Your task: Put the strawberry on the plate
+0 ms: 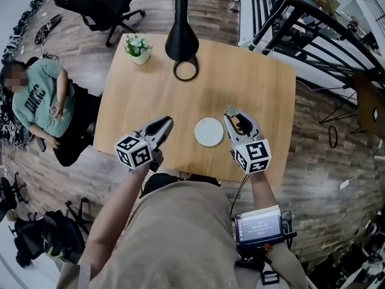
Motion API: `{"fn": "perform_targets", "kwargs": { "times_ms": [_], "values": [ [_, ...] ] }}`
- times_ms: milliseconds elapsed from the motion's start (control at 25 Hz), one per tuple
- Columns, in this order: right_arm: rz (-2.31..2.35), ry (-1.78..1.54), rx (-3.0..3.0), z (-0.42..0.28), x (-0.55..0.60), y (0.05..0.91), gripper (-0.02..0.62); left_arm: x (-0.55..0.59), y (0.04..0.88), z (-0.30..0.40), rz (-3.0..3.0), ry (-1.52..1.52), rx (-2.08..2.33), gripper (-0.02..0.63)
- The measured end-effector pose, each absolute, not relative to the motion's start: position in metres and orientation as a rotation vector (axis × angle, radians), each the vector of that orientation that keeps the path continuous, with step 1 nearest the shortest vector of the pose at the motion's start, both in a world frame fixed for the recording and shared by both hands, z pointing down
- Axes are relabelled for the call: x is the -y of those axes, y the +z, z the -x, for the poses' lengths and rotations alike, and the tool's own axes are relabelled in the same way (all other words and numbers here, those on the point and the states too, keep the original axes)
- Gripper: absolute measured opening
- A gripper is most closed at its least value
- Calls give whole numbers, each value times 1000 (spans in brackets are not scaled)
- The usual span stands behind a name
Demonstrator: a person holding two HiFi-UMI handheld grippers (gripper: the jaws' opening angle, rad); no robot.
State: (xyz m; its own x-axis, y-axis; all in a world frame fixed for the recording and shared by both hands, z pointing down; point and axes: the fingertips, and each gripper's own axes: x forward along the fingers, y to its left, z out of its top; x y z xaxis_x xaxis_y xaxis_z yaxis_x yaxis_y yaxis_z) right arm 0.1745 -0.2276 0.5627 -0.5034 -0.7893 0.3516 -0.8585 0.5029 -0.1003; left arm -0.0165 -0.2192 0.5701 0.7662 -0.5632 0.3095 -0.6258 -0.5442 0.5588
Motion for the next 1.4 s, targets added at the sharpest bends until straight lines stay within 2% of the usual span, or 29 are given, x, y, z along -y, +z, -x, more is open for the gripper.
{"fn": "perform_targets", "kwargs": {
  "times_ms": [640, 1400],
  "values": [
    [-1557, 422, 2383, -223, 198, 573, 135, 225, 590, 2, -2291, 194, 850, 31],
    [-1359, 517, 2319, -209, 199, 661, 135, 215, 629, 21, -2203, 249, 911, 31]
  ]
}}
